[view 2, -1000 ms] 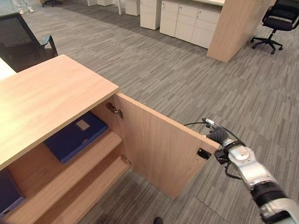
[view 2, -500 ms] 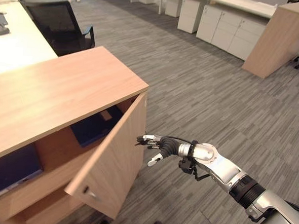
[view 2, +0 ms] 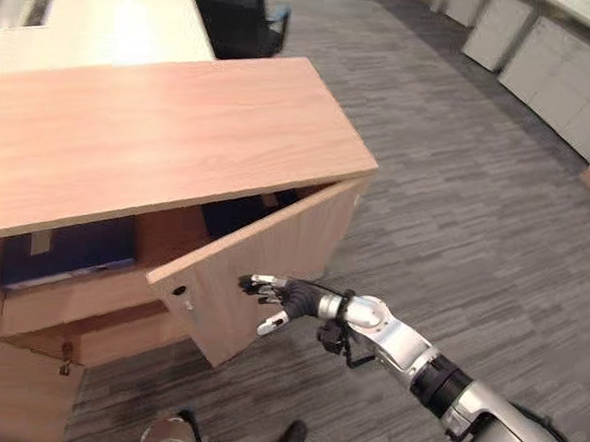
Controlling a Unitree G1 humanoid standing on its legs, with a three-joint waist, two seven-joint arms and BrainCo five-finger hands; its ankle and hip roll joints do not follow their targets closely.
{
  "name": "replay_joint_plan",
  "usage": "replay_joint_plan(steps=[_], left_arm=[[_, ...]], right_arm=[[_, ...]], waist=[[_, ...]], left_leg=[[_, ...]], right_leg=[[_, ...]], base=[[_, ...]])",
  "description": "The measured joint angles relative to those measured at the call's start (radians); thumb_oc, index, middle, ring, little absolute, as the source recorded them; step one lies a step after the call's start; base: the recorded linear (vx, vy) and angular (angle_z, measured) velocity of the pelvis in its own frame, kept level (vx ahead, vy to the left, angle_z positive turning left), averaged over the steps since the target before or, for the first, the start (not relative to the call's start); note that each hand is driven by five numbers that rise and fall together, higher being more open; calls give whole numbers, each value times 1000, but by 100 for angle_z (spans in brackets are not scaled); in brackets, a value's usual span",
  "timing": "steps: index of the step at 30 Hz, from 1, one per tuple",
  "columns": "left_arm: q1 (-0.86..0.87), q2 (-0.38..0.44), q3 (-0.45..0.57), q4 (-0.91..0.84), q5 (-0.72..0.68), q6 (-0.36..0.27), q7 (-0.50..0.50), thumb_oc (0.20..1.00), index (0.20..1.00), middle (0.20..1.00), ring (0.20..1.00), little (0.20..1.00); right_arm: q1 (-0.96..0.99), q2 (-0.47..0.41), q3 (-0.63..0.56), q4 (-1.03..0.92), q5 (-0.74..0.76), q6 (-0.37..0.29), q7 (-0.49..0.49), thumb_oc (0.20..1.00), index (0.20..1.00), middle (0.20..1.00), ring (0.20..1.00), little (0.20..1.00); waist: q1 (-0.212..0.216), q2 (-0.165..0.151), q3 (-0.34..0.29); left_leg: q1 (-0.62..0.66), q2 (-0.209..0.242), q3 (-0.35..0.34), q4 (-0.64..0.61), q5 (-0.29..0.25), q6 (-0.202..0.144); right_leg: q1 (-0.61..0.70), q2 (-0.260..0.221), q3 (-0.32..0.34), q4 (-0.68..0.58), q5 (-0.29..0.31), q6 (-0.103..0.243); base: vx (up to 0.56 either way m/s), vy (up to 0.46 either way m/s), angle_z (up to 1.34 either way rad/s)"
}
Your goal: Put the empty folder in the office cabinet
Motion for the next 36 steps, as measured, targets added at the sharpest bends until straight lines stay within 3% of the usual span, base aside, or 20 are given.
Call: replay_joint_plan(steps=[2,3,8,9,12,13,14,16,21,24,25,27,28,30,31,32,33,36], left_arm=[[3,13,-1,-21,9,-4,0,1000,1000,1000,1000,1000],[5,15,-1,-20,19,-3,-1,1000,1000,1000,1000,1000],[51,3,-22,-36,49,5,-12,1000,1000,1000,1000,1000],[73,-4,-33,-70,55,8,-13,1000,1000,1000,1000,1000],[89,-69,-81,-190,43,31,5,1000,1000,1000,1000,1000],[90,-100,-122,-231,34,22,-1,1000,1000,1000,1000,1000],[67,-156,-168,-248,23,-12,-11,1000,1000,1000,1000,1000],[41,-143,-197,-238,10,-19,-23,1000,1000,1000,1000,1000],[27,-111,-204,-215,7,-6,-32,1000,1000,1000,1000,1000],[38,-108,-222,-204,7,-1,-40,1000,1000,1000,1000,1000],[29,-102,-240,-202,8,8,-39,1000,1000,1000,1000,1000],[-4,-102,-247,-199,8,8,-41,1000,1000,1000,1000,1000],[-17,-98,-251,-193,8,0,-40,1000,1000,1000,1000,1000],[-33,-96,-268,-166,8,-9,-38,1000,1000,1000,1000,1000],[-40,-104,-268,-164,8,-12,-37,1000,1000,1000,1000,1000],[-40,-97,-268,-150,8,-15,-36,1000,1000,1000,1000,1000],[-32,-109,-268,-144,8,-13,-34,1000,1000,1000,1000,1000],[-1,-135,-261,-132,1,-13,-14,1000,1000,1000,1000,1000]], right_arm=[[30,31,-43,12,0,3,-7,1000,1000,1000,1000,1000],[69,55,-82,49,-1,-1,-10,1000,1000,1000,1000,1000],[159,167,-148,338,-69,-20,-82,1000,1000,1000,1000,1000],[229,217,-219,477,-152,-17,-129,1000,1000,1000,1000,1000],[282,258,-302,667,-252,25,-180,1000,1000,1000,1000,1000],[248,299,-373,846,-269,25,-208,1000,1000,1000,1000,1000],[230,320,-381,1004,-329,60,-246,1000,1000,1000,1000,1000],[221,350,-417,1140,-393,78,-286,1000,1000,1000,1000,1000],[227,366,-501,1193,-474,95,-351,1000,1000,1000,1000,1000],[220,365,-526,1199,-473,93,-361,1000,1000,1000,1000,1000],[225,371,-525,1183,-471,88,-359,1000,1000,1000,1000,1000],[222,377,-526,1180,-467,75,-358,1000,1000,1000,1000,1000],[228,389,-523,1187,-450,74,-358,1000,1000,1000,1000,1000],[242,406,-517,1190,-431,75,-359,1000,1000,1000,1000,1000],[244,428,-490,1189,-430,71,-368,1000,1000,1000,1000,1000],[244,452,-464,1190,-433,71,-384,1000,1000,1000,1000,1000],[246,460,-447,1190,-436,68,-394,1000,1000,1000,1000,1000],[247,475,-444,1190,-445,63,-442,1000,1000,1000,1000,1000]], waist=[[5,0,-5],[11,8,-18],[31,43,-78],[31,61,-90],[30,95,-83],[27,110,-75],[38,113,-81],[50,125,-83],[64,108,-69],[72,130,-53],[39,138,-37],[14,137,-25],[-2,134,-27],[-27,128,-28],[-42,111,-35],[-38,92,-45],[-44,79,-61],[-36,78,-85]], left_leg=[[4,-24,-34,-64,5,15],[9,-48,-67,-113,16,42],[39,-101,-99,-193,31,64],[44,-119,-121,-203,35,69],[37,-147,-148,-210,43,86],[27,-153,-157,-201,37,95],[39,-181,-170,-232,45,109],[44,-198,-194,-241,48,114],[50,-245,-282,-246,37,132],[84,-247,-333,-249,39,165],[82,-250,-389,-230,45,186],[94,-253,-436,-242,62,205],[99,-256,-473,-242,64,205],[110,-254,-522,-242,68,199],[110,-250,-542,-243,70,192],[103,-256,-554,-245,69,178],[102,-257,-572,-250,69,165],[101,-230,-584,-242,66,134]], right_leg=[[-1,-5,-37,-1,3,14],[9,-9,-76,0,8,23],[28,-47,-110,10,11,56],[29,-69,-125,43,11,64],[16,-114,-132,93,1,77],[23,-122,-132,112,-1,75],[29,-145,-138,121,-10,97],[37,-166,-157,139,-15,104],[107,-215,-268,169,-12,127],[98,-275,-282,309,-43,135],[69,-247,-99,317,-88,123],[31,-194,129,304,-110,132],[1,-141,345,305,-130,122],[-16,-79,492,302,-153,106],[-37,-24,546,294,-163,88],[-43,-6,540,241,-157,84],[-25,4,527,198,-151,56],[26,40,501,94,-107,41]], base=[[-69,182,81],[-70,218,78],[-74,223,37],[-122,249,38],[-158,362,32],[-140,307,43],[-129,301,41],[-119,252,39],[-42,154,63],[-39,88,62],[-2,68,101],[55,-4,103],[76,-86,66],[40,-159,85],[22,-173,76],[-7,-147,58],[-7,-208,38],[-15,-200,18]])
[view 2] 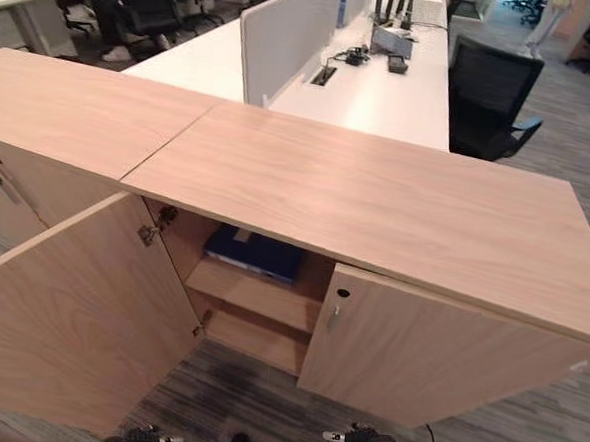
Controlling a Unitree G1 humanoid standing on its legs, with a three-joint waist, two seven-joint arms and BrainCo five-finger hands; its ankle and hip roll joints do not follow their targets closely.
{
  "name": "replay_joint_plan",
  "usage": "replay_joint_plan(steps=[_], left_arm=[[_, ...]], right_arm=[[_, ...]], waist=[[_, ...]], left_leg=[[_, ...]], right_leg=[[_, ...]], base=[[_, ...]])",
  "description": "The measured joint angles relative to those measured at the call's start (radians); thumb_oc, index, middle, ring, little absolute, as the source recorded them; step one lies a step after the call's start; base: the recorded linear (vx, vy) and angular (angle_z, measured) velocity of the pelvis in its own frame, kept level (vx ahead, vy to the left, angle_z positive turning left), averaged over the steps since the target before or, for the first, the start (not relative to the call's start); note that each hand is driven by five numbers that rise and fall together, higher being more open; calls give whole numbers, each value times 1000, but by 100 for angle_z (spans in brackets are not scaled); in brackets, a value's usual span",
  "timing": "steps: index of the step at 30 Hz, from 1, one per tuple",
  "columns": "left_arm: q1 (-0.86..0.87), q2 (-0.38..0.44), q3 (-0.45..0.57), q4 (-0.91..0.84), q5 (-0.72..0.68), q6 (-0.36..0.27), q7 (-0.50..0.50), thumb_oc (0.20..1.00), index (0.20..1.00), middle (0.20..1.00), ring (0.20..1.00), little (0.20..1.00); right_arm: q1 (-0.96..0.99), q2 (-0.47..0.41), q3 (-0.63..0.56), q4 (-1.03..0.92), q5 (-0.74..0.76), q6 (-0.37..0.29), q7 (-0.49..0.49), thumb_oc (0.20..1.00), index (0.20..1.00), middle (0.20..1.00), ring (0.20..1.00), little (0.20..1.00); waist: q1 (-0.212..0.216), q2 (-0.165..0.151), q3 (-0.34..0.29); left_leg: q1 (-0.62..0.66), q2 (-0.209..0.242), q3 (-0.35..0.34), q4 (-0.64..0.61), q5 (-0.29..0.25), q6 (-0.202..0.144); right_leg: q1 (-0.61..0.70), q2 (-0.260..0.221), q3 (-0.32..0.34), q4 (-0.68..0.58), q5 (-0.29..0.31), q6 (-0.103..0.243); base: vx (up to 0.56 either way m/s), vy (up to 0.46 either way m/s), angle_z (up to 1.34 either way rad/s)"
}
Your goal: Put the empty folder in the office cabinet
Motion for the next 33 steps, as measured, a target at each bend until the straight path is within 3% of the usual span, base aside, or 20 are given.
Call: replay_joint_plan(steps=[7,11,13,14,15,16,17,18,19,21,22,23,26,28,31,33], left_arm=[[0,-10,0,2,-50,-4,47,1000,1000,1000,1000,1000],[3,-14,4,2,-89,-14,57,1000,1000,1000,1000,1000],[-19,-9,17,-5,-134,-22,69,1000,1000,1000,1000,1000],[-46,-10,35,-22,-154,-26,76,1000,1000,1000,1000,1000],[-73,-19,35,-48,-194,-33,90,1000,1000,1000,1000,1000],[-82,-29,35,-60,-203,-35,92,1000,1000,1000,1000,1000],[-17,-9,56,-186,-223,-38,93,1000,1000,1000,1000,1000],[49,12,75,-298,-230,-49,93,1000,1000,1000,1000,1000],[73,24,75,-318,-235,-63,92,1000,1000,1000,1000,1000],[118,31,89,-390,-240,-70,94,1000,1000,1000,1000,1000],[135,31,96,-419,-240,-74,93,1000,1000,1000,1000,1000],[192,35,120,-538,-240,-70,91,1000,1000,1000,1000,1000],[233,31,116,-603,-241,-78,90,1000,1000,1000,1000,1000],[229,59,131,-662,-240,-75,90,1000,1000,1000,1000,1000],[209,94,176,-727,-233,-70,95,1000,1000,1000,1000,1000],[243,146,224,-864,-212,-74,99,1000,1000,1000,1000,1000]], right_arm=[[7,50,63,-21,-2,-13,-43,1000,1000,1000,1000,1000],[16,58,122,-47,-38,-21,-37,1000,1000,1000,1000,1000],[13,48,115,-52,-37,-32,-39,1000,1000,1000,1000,1000],[8,41,115,-53,-37,-32,-42,1000,1000,1000,1000,1000],[-4,10,108,-50,-37,-32,-50,1000,1000,1000,1000,1000],[-6,-5,107,-46,-37,-30,-56,1000,1000,1000,1000,1000],[-9,-21,85,-58,-37,-32,-64,1000,1000,1000,1000,1000],[-6,-21,56,-61,-37,-37,-67,1000,1000,1000,1000,1000],[3,-18,42,-59,-37,-40,-73,1000,1000,1000,1000,1000],[32,-55,6,-41,-37,-38,-83,1000,1000,1000,1000,1000],[44,-65,-4,-41,-37,-37,-85,1000,1000,1000,1000,1000],[69,-88,-31,-40,-37,-37,-88,1000,1000,1000,1000,1000],[102,-121,-57,-39,-37,-36,-94,1000,1000,1000,1000,1000],[100,-107,-133,-39,-34,-38,-95,1000,1000,1000,1000,1000],[100,-96,-155,-40,-29,-41,-95,1000,1000,1000,1000,1000],[103,-99,-168,-38,-31,-39,-94,1000,1000,1000,1000,1000]], waist=[[6,-3,-12],[42,10,-1],[49,13,20],[47,2,38],[64,32,70],[66,38,87],[70,21,110],[80,-15,125],[75,-33,129],[85,-30,133],[87,-24,133],[87,-2,126],[87,65,103],[90,82,99],[92,89,95],[96,104,85]], left_leg=[[-23,41,-74,3,10,-70],[-56,61,-123,19,16,-107],[-119,53,-158,70,40,-152],[-145,45,-151,81,59,-176],[-189,53,-77,71,90,-194],[-204,63,5,82,46,-170],[-217,70,95,108,4,-110],[-214,68,177,152,-14,-108],[-214,68,214,184,-18,-114],[-173,111,212,244,-34,-131],[-160,125,214,238,-35,-132],[-94,184,239,211,-41,-142],[3,234,239,129,-17,-150],[29,215,224,50,-19,-153],[29,197,173,9,-23,-149],[33,176,163,0,-42,-139]], right_leg=[[57,67,-67,-95,24,-37],[51,102,-111,-95,16,-58],[33,122,-151,-94,10,-71],[27,113,-174,-98,17,-98],[11,119,-238,-80,25,-121],[-5,119,-269,-86,16,-144],[-5,92,-290,-85,27,-153],[0,51,-306,-87,45,-143],[10,29,-315,-95,46,-141],[19,-4,-372,-102,47,-137],[26,-10,-376,-95,46,-125],[34,-15,-413,-94,56,-111],[32,-6,-429,-58,40,-54],[26,-30,-434,-44,53,-27],[40,-45,-444,-60,61,3],[60,-58,-441,-74,74,24]], base=[[0,-200,27],[-101,-175,35],[-214,-84,96],[-180,-22,144],[-106,-8,125],[-141,-13,104],[-109,-15,58],[-132,-14,49],[-15,-16,67],[7,7,68],[-28,62,64],[-13,46,61],[-4,84,46],[-13,193,55],[42,243,57],[88,360,27]])
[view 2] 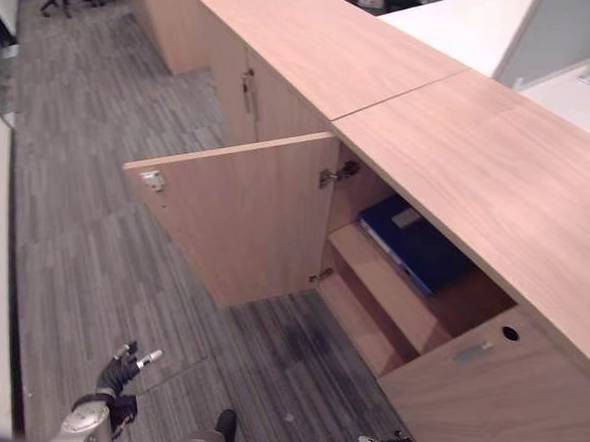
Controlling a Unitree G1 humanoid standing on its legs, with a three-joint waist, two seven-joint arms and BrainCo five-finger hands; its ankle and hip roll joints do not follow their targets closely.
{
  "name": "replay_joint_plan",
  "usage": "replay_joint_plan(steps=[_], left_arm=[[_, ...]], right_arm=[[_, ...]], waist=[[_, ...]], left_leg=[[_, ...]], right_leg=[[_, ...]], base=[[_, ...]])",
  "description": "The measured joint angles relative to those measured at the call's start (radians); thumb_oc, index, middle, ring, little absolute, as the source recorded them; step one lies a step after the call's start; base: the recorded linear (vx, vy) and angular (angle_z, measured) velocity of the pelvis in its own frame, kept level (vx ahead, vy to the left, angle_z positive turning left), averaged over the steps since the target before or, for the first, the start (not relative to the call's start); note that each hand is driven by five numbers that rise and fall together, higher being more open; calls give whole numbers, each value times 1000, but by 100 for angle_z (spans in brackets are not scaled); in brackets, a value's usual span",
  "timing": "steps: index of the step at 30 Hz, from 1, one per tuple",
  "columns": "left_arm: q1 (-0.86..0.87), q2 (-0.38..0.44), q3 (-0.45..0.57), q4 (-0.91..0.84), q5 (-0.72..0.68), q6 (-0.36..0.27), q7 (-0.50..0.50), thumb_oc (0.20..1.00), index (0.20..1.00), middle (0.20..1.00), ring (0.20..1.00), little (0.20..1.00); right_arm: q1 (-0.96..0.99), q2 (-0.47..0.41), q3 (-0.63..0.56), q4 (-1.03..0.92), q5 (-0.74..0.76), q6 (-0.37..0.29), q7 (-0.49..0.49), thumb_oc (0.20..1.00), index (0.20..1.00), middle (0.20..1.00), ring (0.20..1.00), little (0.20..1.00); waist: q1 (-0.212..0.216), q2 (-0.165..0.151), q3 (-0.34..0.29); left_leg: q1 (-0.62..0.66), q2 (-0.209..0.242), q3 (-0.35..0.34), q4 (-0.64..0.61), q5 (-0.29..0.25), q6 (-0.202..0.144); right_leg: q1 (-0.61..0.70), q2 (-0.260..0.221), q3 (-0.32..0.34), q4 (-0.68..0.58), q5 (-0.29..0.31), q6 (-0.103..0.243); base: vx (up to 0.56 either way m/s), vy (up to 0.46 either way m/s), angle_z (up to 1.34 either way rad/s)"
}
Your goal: Put the empty folder in the office cabinet
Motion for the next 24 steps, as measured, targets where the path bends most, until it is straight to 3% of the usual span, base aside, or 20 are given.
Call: replay_joint_plan(steps=[5,11,16,19,21,23,24], left_arm=[[-3,33,87,-66,71,13,17,1000,1000,1000,1000,1000],[-86,88,125,-88,143,4,45,1000,1000,1000,1000,1000],[-225,122,89,-76,195,4,73,1000,1000,1000,1000,1000],[-326,168,25,-77,208,-6,77,1000,1000,1000,1000,1000],[-384,185,-35,-76,206,-11,81,1000,1000,1000,1000,1000],[-423,188,-67,-49,204,-11,81,1000,1000,1000,1000,1000],[-444,193,-88,-27,204,-11,79,1000,1000,1000,1000,1000]], right_arm=[[38,-6,-42,19,-1,8,13,1000,1000,1000,1000,1000],[76,-15,-42,-9,-9,11,44,1000,1000,1000,1000,1000],[65,-2,-42,-31,-38,10,59,1000,1000,1000,1000,1000],[45,8,-34,-55,-38,10,62,1000,1000,1000,1000,1000],[26,10,-28,-54,-37,10,65,1000,1000,1000,1000,1000],[25,20,-19,-49,-37,9,68,1000,1000,1000,1000,1000],[22,22,-11,-48,-36,10,72,1000,1000,1000,1000,1000]], waist=[[-7,30,-37],[-36,45,-69],[-56,27,-78],[-71,-10,-70],[-80,-19,-58],[-104,-25,-51],[-106,-28,-49]], left_leg=[[20,-40,13,-9,-19,11],[38,-124,42,0,-21,56],[38,-179,72,0,-24,76],[34,-207,107,2,-24,79],[30,-212,124,0,-23,82],[42,-208,138,-1,-24,118],[49,-201,149,-5,-36,117]], right_leg=[[21,-43,-6,-12,17,9],[5,-128,32,10,51,56],[-23,-182,60,22,71,81],[-56,-216,94,34,92,97],[-79,-232,105,68,93,94],[-93,-233,126,109,94,91],[-113,-230,149,138,88,84]], base=[[50,359,3],[15,419,-13],[-32,251,-13],[-132,216,-29],[-46,88,-23],[-4,-4,-22],[5,-27,-31]])
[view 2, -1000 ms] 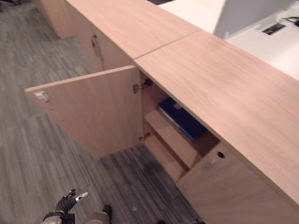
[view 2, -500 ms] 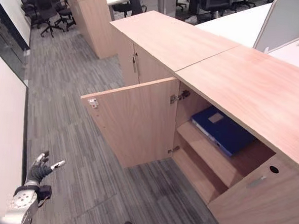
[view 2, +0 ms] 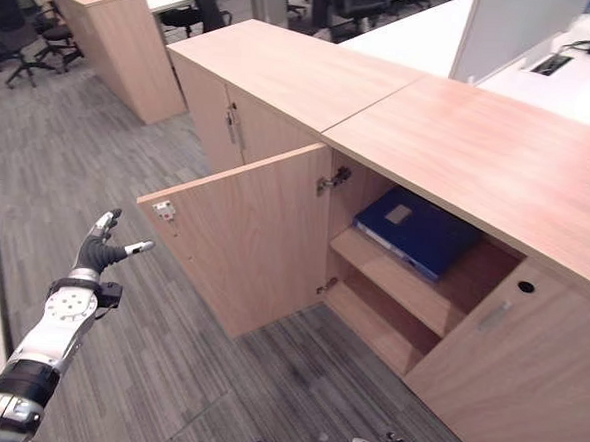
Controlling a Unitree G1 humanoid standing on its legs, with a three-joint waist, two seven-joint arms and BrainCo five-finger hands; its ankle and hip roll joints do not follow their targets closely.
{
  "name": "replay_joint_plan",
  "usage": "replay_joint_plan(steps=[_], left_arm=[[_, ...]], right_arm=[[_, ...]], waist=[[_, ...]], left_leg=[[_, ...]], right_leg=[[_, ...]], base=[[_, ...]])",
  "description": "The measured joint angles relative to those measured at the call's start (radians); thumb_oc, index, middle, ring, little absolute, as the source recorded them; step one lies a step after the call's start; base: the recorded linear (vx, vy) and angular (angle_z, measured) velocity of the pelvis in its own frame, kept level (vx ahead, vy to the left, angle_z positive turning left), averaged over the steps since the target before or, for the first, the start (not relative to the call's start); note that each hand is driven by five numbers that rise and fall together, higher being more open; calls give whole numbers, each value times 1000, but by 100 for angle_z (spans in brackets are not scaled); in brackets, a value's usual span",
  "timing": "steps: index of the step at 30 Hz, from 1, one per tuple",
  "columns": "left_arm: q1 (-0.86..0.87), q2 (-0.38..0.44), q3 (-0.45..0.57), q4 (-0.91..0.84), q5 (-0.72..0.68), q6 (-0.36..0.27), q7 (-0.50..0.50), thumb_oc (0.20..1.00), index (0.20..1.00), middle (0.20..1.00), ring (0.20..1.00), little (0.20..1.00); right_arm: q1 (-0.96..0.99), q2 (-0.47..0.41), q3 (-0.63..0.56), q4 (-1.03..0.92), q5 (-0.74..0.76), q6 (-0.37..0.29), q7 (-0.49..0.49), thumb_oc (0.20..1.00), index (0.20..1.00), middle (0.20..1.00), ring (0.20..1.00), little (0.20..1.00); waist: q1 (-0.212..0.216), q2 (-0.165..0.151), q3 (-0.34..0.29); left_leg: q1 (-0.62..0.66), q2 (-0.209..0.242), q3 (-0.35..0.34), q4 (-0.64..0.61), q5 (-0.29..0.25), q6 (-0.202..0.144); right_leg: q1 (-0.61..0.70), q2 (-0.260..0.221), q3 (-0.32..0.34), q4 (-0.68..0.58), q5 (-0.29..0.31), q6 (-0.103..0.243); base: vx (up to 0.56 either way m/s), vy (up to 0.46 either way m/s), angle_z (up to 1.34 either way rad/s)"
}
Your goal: Put the empty folder in the office cabinet
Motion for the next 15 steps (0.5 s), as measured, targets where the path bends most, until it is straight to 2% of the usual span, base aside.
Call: replay_joint_plan(steps=[2,4,5,6,8,12,15], left_arm=[[-4,4,-1,5,1,0,1,1000,1000,1000,1000,1000],[-8,4,-11,25,2,2,1,1000,1000,1000,1000,1000],[-14,4,-11,56,1,-1,11,1000,1000,1000,1000,1000],[-13,19,-9,116,1,6,10,1000,1000,1000,1000,1000],[-16,25,-5,149,0,8,19,1000,1000,1000,1000,1000],[-57,59,-1,240,-20,20,14,1000,1000,1000,1000,1000],[-90,74,-3,286,-21,26,12,1000,1000,1000,1000,1000]], right_arm=[[9,9,13,-2,0,0,4,1000,1000,1000,1000,1000],[12,11,14,-2,0,0,4,1000,1000,1000,1000,1000],[18,10,20,0,-1,0,5,1000,1000,1000,1000,1000],[19,9,23,0,-1,0,4,1000,1000,1000,1000,1000],[20,-2,24,-4,-1,-1,1,1000,1000,1000,1000,1000],[20,-27,25,-6,0,-2,-2,1000,1000,1000,1000,1000],[26,-30,25,-2,0,-3,-3,1000,1000,1000,1000,1000]], waist=[[-7,-22,-3],[-8,-29,-7],[-11,-36,-13],[8,-37,-27],[5,-37,-33],[5,-42,-53],[-9,-59,-64]], left_leg=[[0,7,28,-5,-5,0],[-2,31,49,-5,-3,-8],[8,48,62,-1,0,-25],[13,66,83,-5,-5,-35],[19,89,93,-4,-2,-40],[33,118,108,4,1,-51],[35,123,111,4,2,-54]], right_leg=[[-5,6,-8,-3,-21,-8],[-3,28,-10,-38,-16,-7],[-2,63,3,-74,-4,-3],[12,98,25,-125,19,-19],[27,129,33,-166,38,-36],[33,164,51,-165,33,-48],[32,169,53,-164,32,-50]], base=[[-10,-92,-46],[48,-154,-40],[64,-96,-47],[73,-91,-54],[73,-85,-33],[43,-65,-14],[48,-60,-5]])
